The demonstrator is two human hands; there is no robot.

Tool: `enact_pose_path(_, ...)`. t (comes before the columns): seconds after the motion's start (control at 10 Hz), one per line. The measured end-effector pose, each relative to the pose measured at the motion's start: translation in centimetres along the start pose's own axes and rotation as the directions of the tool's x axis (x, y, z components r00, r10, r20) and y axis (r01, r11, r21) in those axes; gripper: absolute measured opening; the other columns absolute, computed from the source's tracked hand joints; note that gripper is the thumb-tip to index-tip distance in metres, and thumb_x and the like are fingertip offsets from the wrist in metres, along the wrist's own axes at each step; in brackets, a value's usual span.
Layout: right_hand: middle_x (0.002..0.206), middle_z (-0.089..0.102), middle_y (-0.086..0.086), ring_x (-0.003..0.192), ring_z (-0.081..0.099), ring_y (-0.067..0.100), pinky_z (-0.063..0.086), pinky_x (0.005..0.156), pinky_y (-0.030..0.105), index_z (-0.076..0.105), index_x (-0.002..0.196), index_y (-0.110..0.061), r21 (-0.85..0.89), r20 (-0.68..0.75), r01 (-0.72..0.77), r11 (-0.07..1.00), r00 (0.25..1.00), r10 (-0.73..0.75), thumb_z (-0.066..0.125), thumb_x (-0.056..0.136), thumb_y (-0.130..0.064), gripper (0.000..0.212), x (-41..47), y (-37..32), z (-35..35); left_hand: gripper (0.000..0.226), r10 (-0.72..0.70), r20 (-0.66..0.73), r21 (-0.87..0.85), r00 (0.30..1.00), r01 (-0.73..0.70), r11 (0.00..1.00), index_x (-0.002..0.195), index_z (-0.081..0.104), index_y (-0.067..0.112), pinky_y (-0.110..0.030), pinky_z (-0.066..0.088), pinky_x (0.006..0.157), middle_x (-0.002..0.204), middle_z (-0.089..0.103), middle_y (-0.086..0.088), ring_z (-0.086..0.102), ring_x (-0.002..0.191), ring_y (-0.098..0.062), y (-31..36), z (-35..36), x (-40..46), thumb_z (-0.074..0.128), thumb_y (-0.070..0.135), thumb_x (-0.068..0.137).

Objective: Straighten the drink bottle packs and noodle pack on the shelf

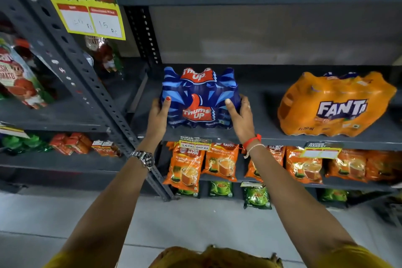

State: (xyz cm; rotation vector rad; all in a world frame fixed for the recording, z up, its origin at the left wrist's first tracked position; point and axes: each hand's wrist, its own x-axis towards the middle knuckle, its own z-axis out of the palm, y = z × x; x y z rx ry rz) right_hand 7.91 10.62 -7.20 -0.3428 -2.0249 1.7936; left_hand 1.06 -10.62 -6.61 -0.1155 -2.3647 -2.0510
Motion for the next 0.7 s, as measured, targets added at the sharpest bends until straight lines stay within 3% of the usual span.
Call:
enact_pose_path(0.1, 0.126, 0.052, 0.014, 0.114, 0.057, 0.022, 0.054, 0.086, 0.02, 0.042, 0.122, -0.008, -0.047, -0.008, 0.028, 0.999, 1.0, -0.029, 0.052, 0.093, -0.034, 0.04, -1.0, 0.2, 0.5, 0.025, 0.012, -0.002, -0.031, 1.0, -0.012, 0.999, 0.115, 0.045, 0.019, -0.007, 0.05, 0.062, 0.1, 0.061, 0.009, 0.062, 0.081, 0.008, -0.5, -0.6, -0.2, 0.045, 0.034, 0.095)
enact_pose_path(0.2, 0.124, 0.052, 0.013, 0.11, 0.057, 0.018, 0.05, 0.076, 0.005, 0.043, 0.121, -0.009, -0.054, -0.016, 0.038, 0.998, 0.999, -0.039, 0.051, 0.094, -0.034, 0.038, -1.6, 0.2, 1.0, 0.023, 0.008, -0.005, -0.042, 1.0, -0.008, 0.999, 0.115, 0.043, 0.022, -0.007, 0.05, 0.064, 0.101, 0.059, 0.012, 0.061, 0.087, 0.003, -0.7, -1.2, -0.7, 0.045, 0.034, 0.095)
enact_pose_path(0.4, 0.124, 0.052, 0.013, 0.111, 0.055, 0.018, 0.047, 0.075, 0.0, 0.043, 0.125, -0.009, -0.07, -0.071, 0.052, 0.996, 0.996, -0.057, 0.05, 0.094, -0.034, 0.04, -1.8, 0.2, 1.5, 0.03, 0.023, -0.008, -0.045, 1.0, -0.023, 0.999, 0.12, 0.044, 0.017, -0.006, 0.049, 0.064, 0.101, 0.059, 0.012, 0.06, 0.09, 0.0, -0.7, -1.3, -0.8, 0.045, 0.034, 0.095)
enact_pose_path(0.5, 0.126, 0.051, 0.013, 0.114, 0.056, 0.02, 0.048, 0.075, -0.001, 0.042, 0.127, -0.01, -0.057, -0.07, 0.031, 0.998, 0.997, -0.034, 0.05, 0.094, -0.035, 0.042, -1.7, 0.2, 1.5, 0.029, 0.01, 0.001, -0.063, 1.0, -0.01, 0.998, 0.119, 0.043, 0.019, -0.017, 0.053, 0.076, 0.11, 0.06, 0.002, 0.062, 0.102, -0.014, -0.9, -1.0, -0.9, 0.046, 0.035, 0.095)
enact_pose_path(0.6, 0.133, 0.047, 0.013, 0.12, 0.054, 0.02, 0.045, 0.078, -0.001, 0.038, 0.133, -0.011, -0.079, -0.075, 0.035, 0.996, 0.996, -0.04, 0.051, 0.093, -0.036, 0.049, -2.3, -0.5, 1.3, 0.044, 0.038, -0.063, 0.006, 0.997, -0.038, 0.999, 0.132, 0.035, 0.014, -0.039, 0.045, 0.103, 0.137, 0.044, -0.01, 0.048, 0.125, -0.022, -0.5, -0.5, -2.0, 0.045, 0.035, 0.094)
enact_pose_path(0.7, 0.146, 0.035, 0.01, 0.13, 0.041, 0.014, 0.04, 0.086, 0.001, 0.029, 0.142, -0.016, -0.131, -0.135, 0.046, 0.99, 0.989, -0.064, 0.053, 0.09, -0.043, 0.063, -2.9, -0.6, 0.6, 0.07, 0.155, -0.189, 0.181, 0.97, -0.121, 0.976, 0.147, 0.011, 0.012, -0.038, 0.02, 0.118, 0.158, 0.009, -0.011, 0.012, 0.145, -0.016, -0.6, 0.6, -3.2, 0.045, 0.041, 0.093)
